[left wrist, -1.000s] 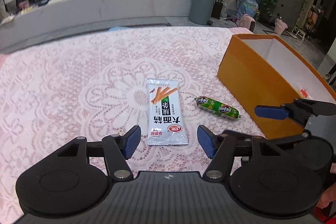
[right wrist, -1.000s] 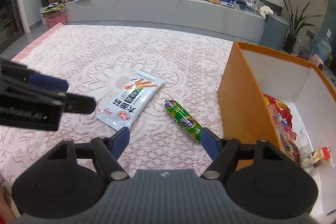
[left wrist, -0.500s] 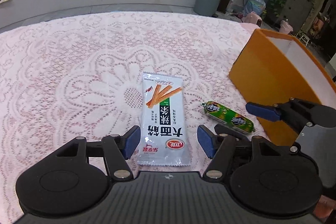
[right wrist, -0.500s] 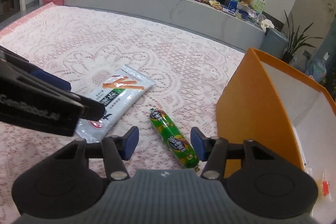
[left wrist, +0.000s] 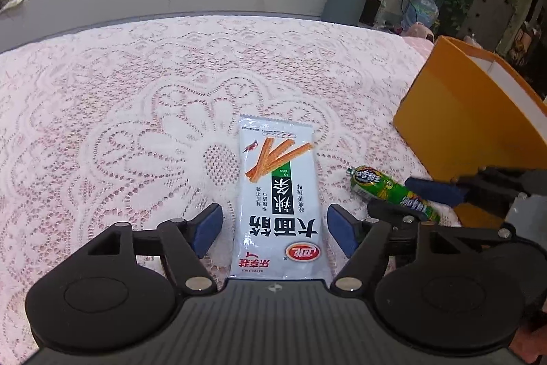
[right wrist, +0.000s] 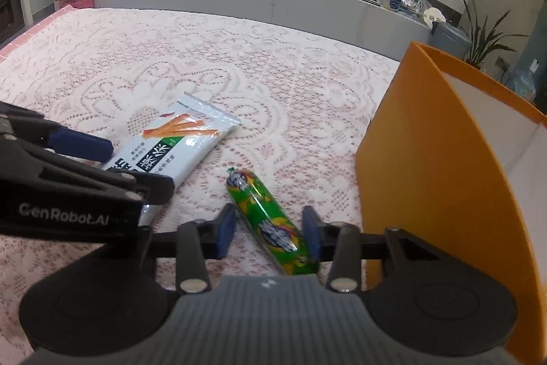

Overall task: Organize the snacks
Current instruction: 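Lower the left tool onto the breadstick pack while the right tool lowers onto the green sausage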

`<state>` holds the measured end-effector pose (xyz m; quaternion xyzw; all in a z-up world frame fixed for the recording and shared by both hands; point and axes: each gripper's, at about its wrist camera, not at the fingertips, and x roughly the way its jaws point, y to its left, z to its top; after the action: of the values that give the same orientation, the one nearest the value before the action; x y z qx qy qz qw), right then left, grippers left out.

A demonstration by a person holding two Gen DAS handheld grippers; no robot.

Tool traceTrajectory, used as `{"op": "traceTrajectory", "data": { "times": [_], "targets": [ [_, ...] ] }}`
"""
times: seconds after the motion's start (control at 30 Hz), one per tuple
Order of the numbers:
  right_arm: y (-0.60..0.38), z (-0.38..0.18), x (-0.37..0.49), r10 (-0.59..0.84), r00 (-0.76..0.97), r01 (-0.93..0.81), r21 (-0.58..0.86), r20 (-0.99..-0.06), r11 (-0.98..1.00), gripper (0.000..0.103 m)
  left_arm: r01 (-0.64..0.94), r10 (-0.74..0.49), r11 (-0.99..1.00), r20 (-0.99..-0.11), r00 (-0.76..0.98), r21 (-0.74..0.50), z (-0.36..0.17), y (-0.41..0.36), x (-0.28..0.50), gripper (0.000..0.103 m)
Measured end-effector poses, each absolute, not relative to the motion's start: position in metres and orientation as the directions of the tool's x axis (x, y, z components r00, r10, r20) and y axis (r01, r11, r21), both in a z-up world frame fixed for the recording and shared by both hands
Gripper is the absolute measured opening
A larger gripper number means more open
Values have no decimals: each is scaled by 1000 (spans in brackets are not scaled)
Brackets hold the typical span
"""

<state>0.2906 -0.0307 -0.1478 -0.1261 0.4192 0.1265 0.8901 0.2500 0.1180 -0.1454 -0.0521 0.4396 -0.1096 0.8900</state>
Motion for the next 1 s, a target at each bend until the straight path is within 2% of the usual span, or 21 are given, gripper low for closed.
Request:
{"op": "traceTrajectory", "data": {
  "times": [0.1,0.2,0.4,0.77,0.87,0.9,1.0],
  "targets": [
    [-32,-143,290,202,586,-349,-19,-784,937,26,136,-263,964,-763,590,-227,-143,127,250,82],
    [-32,-140,288,291,566,-368,80,-771,926,25,125,-271,962,-767,582,-244,-143,133,250,82],
    [-34,-147,290,145,589,-270,-25,-795,962,24,134,-217,976,-773,596,-170,-144,118,251,82],
    [-43,-147,289,100,562,-206,-23,-821,978,24,144,-83,989,-776,625,10,-152,89,256,86],
    [-45,-146,289,108,554,-202,-8,-825,979,24,137,-96,991,-784,613,-14,-150,91,257,73],
    [-45,-146,289,110,552,-204,-6,-826,979,24,135,-91,991,-784,614,-9,-149,91,257,61],
    [-46,-146,288,115,550,-210,-4,-827,978,22,140,-99,990,-788,608,-17,-146,93,255,57]
  ]
}}
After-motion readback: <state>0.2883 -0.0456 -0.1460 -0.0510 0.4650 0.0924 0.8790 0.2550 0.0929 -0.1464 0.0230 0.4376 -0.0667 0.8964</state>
